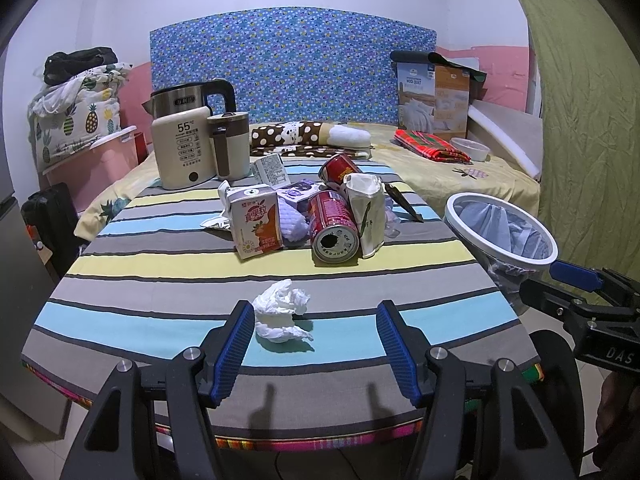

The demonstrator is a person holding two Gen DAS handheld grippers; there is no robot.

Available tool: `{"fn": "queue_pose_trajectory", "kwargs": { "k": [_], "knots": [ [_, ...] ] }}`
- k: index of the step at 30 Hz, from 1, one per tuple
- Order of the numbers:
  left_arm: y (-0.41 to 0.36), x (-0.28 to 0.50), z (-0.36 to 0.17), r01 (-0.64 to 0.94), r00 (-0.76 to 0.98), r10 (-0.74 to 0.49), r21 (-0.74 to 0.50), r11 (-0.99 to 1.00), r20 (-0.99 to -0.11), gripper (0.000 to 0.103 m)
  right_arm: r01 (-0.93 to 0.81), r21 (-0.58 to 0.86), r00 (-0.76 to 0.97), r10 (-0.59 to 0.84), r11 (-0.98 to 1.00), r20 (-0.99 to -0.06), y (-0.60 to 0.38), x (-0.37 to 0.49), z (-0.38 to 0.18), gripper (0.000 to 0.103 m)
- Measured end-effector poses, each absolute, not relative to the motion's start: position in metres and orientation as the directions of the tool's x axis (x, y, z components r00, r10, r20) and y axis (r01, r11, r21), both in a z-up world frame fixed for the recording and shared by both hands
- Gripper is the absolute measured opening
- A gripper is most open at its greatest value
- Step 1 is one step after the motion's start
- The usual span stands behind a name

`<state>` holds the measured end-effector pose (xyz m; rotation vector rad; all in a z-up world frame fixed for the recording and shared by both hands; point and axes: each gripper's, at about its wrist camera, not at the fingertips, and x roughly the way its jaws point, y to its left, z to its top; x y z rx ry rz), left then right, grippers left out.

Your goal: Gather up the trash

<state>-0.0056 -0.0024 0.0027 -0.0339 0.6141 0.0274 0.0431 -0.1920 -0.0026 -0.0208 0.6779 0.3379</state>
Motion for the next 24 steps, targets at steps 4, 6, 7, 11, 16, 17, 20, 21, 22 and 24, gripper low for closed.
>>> {"fn": "queue_pose_trajectory", "kwargs": {
  "k": [4,6,7,11,16,17,20,21,22,24],
  "knots": [
    [-0.001,-0.006,0.002,-0.037,0.816,0.015,-0.026,0.999,-0.578,0.063,-0.314,0.098,0.728,0.305,0.944,-0.614,-0.191,0.042,-0.005,0.076],
    [-0.001,-0.006,0.003,-0.036,0.816,0.013,-0.027,0.999,-0.577,0.063,-0.313,0.104,0.727,0.309,0.944,-0.613,-0.193,0.042,-0.003,0.076],
    [-0.001,-0.006,0.003,-0.036,0.817,0.012,-0.029,0.999,-0.577,0.063,-0.312,0.107,0.727,0.310,0.944,-0.613,-0.193,0.043,-0.003,0.076],
    [0.000,-0.006,0.003,-0.036,0.815,0.012,-0.031,0.999,-0.579,0.063,-0.312,0.106,0.727,0.309,0.944,-0.613,-0.194,0.043,-0.003,0.076],
    [0.002,-0.004,0.001,-0.040,0.811,0.009,-0.039,0.998,-0.585,0.063,-0.313,0.110,0.723,0.312,0.943,-0.616,-0.194,0.044,-0.003,0.076],
    [0.003,-0.003,0.000,-0.042,0.808,0.009,-0.042,0.998,-0.589,0.063,-0.314,0.107,0.723,0.310,0.944,-0.617,-0.194,0.044,-0.003,0.076],
    [0.005,-0.001,-0.002,-0.042,0.803,0.006,-0.046,0.998,-0.596,0.063,-0.319,0.108,0.716,0.314,0.941,-0.623,-0.193,0.047,-0.004,0.076],
    [0.005,0.001,-0.002,-0.042,0.801,0.005,-0.048,0.998,-0.598,0.063,-0.322,0.108,0.714,0.316,0.941,-0.625,-0.192,0.048,-0.005,0.076],
    [0.006,0.002,-0.004,-0.045,0.799,0.005,-0.052,0.998,-0.601,0.063,-0.325,0.106,0.712,0.317,0.940,-0.627,-0.192,0.049,-0.005,0.076],
    [0.009,0.006,-0.007,-0.057,0.792,0.015,-0.050,0.997,-0.610,0.063,-0.330,0.107,0.709,0.321,0.938,-0.627,-0.191,0.051,-0.005,0.076]
  ]
}}
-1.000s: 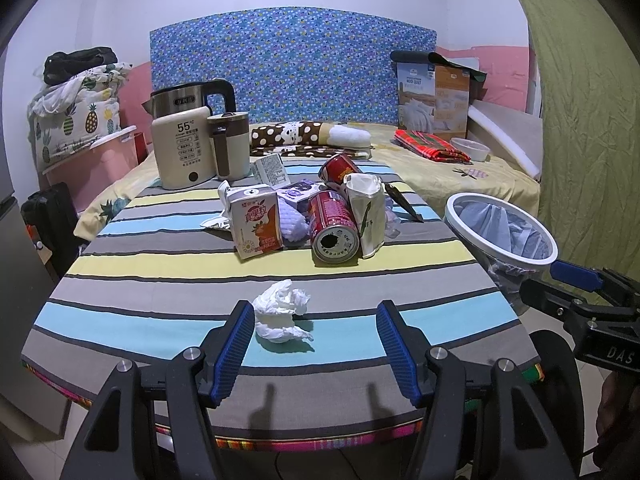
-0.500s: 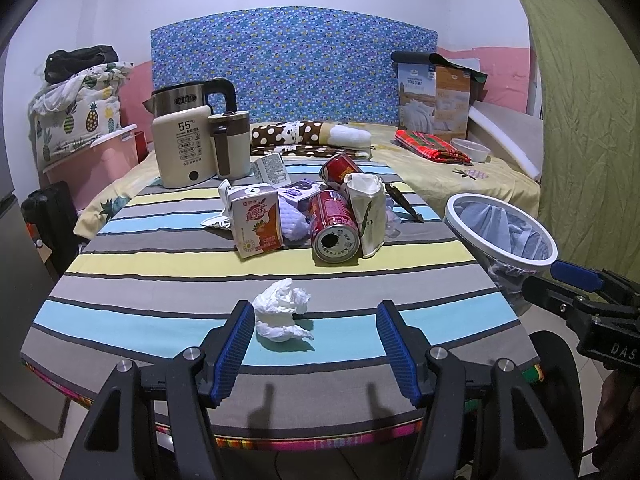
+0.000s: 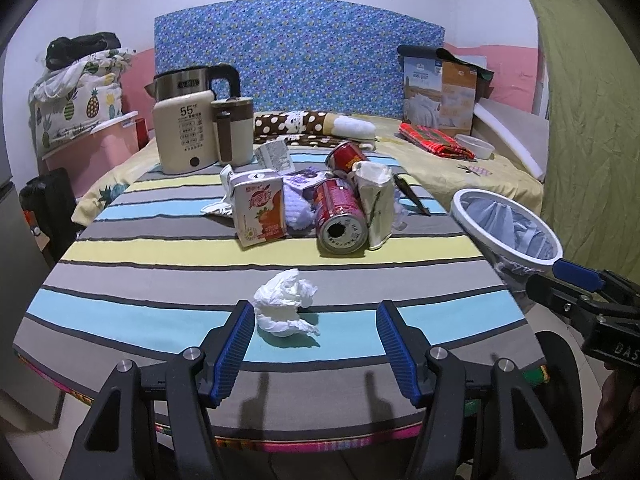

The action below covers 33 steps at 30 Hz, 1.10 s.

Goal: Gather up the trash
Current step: 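Close the left gripper on the crumpled white tissue while the right gripper approaches the white paper cup, then grasp the white paper cup with the right gripper while the left gripper holds the tissue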

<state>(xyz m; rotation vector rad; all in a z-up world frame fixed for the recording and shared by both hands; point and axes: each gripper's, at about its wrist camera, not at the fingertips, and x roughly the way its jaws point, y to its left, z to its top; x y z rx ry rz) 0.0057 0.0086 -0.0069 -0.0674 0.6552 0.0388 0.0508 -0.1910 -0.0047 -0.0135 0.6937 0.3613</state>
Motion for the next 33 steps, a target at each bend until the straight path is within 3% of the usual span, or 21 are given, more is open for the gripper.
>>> {"fn": "queue_pose_trajectory", "kwargs": {
  "k": [15,20,21,33],
  "knots": [
    [0.036,0.045,-0.044,-0.121,0.731,0.041,-0.070,0.990,-0.681,0.063,-0.370,0.110,0.681,0.350,0.922,-0.643,-0.176,0.076,-0.010,0.076],
    [0.037,0.056,-0.054,-0.110,0.716,0.036,-0.063,0.992,-0.697,0.042,-0.395,0.106,0.671,0.366,0.913,-0.645,-0.167,0.088,-0.010,0.076],
    [0.039,0.056,-0.054,-0.108,0.716,0.034,-0.064,0.992,-0.697,0.033,-0.403,0.106,0.669,0.371,0.909,-0.644,-0.164,0.092,-0.010,0.076],
    [0.056,0.070,-0.047,-0.120,0.734,0.025,-0.093,0.988,-0.679,0.027,-0.458,0.119,0.655,0.425,0.881,-0.625,-0.133,0.134,-0.004,0.076]
  ]
}}
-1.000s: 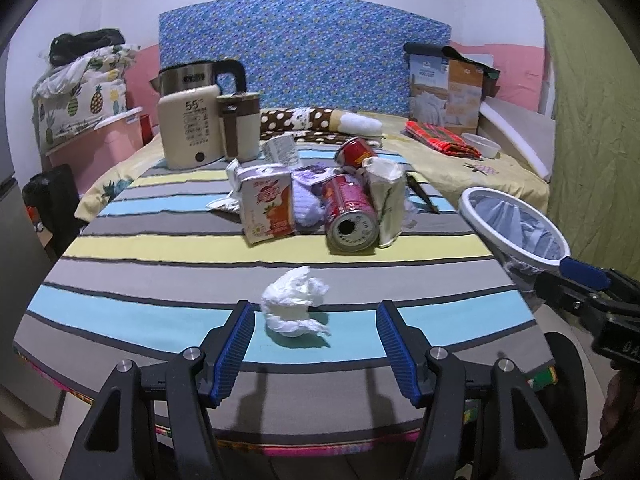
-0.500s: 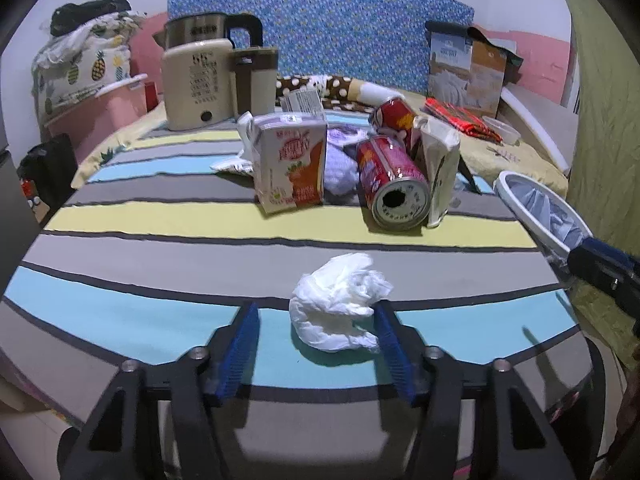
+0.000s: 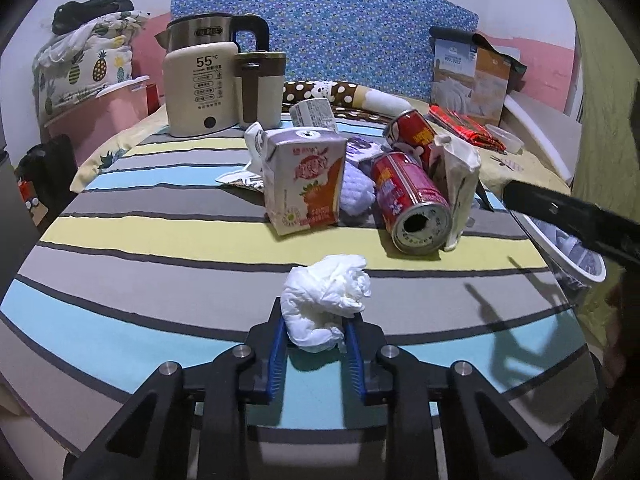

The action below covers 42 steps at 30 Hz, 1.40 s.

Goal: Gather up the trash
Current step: 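Grasp the white paper cup with the right gripper while the left gripper holds the tissue, then carry tissue and cup over the wastebasket and open both grippers to drop them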

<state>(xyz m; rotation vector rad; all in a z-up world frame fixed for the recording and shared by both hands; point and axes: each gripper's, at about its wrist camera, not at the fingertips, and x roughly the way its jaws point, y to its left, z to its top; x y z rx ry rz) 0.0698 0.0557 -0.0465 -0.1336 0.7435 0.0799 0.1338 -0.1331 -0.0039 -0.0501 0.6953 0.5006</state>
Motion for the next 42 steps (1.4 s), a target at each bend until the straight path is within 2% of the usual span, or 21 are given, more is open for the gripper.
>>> {"fn": "queue_pose_trajectory", "kwargs": {
  "k": [10,12,14,30,42],
  "knots": [
    [0.066,0.079,-0.047,-0.125,0.736,0.021,-0.106,0.986,-0.677,0.027,-0.479,0.129,0.626,0.441,0.868,-0.643,-0.118,0.154,-0.011,0.075],
    [0.065,0.080,-0.046,-0.125,0.737,0.020,-0.107,0.986,-0.675,0.027,-0.484,0.140,0.619,0.451,0.864,-0.643,-0.119,0.156,-0.009,0.060],
    [0.065,0.081,-0.046,-0.123,0.739,0.020,-0.106,0.987,-0.674,0.027,-0.481,0.142,0.617,0.449,0.865,-0.646,-0.119,0.158,-0.008,0.054],
    [0.034,0.078,-0.014,-0.057,0.770,-0.015,-0.093,0.994,-0.638,0.027,-0.433,0.192,0.649,0.452,0.881,-0.612,-0.163,0.134,0.012,0.052],
    [-0.043,0.109,0.011,0.155,0.766,-0.191,-0.112,0.982,-0.614,0.027,-0.269,0.187,0.751,0.328,0.945,-0.574,-0.242,0.132,0.022,0.052]
  ]
}}
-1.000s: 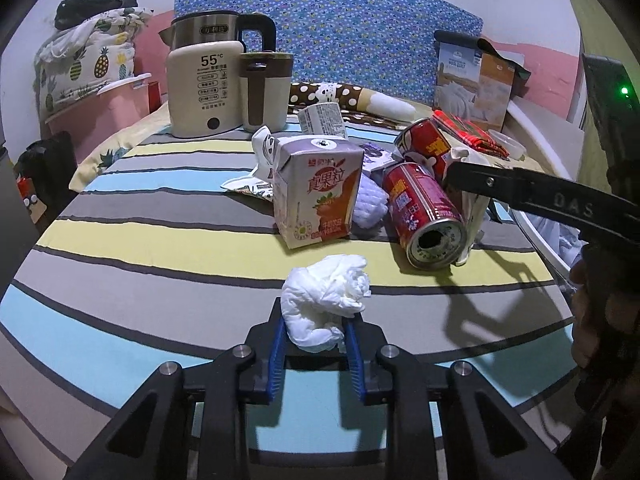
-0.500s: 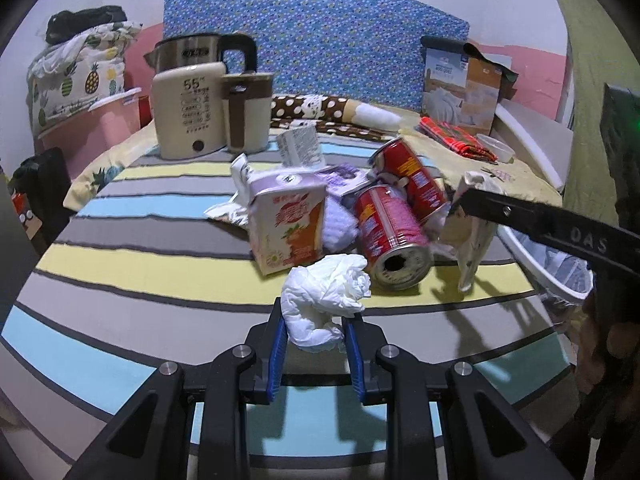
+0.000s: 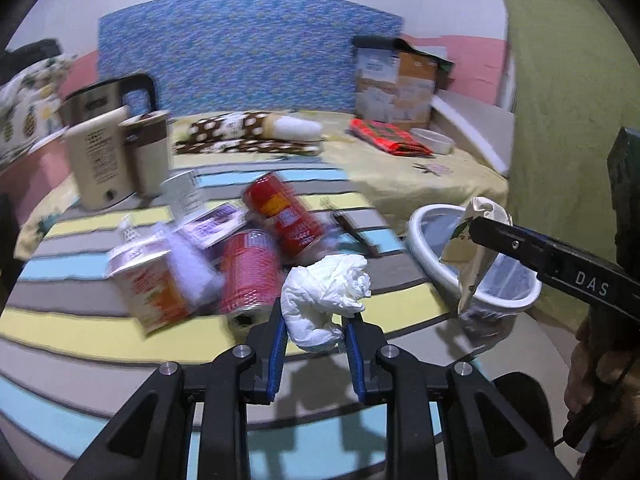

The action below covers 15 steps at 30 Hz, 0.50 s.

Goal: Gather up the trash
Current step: 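Carry tissue and cup over the wastebasket and open both grippers to drop them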

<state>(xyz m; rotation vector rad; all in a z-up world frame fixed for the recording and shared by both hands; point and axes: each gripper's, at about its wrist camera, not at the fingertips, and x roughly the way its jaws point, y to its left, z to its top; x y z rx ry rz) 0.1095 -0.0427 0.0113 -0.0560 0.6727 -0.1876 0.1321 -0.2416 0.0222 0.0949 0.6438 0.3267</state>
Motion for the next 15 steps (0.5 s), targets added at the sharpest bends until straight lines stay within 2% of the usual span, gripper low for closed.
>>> {"fn": "queue_pose_trajectory", "kwargs": {
  "k": [15],
  "knots": [
    [-0.161,0.176,0.004,0.402,0.682,-0.403,-0.148,0.904,-0.611,0.027,-0.064,0.188,0.797,0.164,0.980,-0.582,-0.316,0.149,0.003,0.052]
  ]
}}
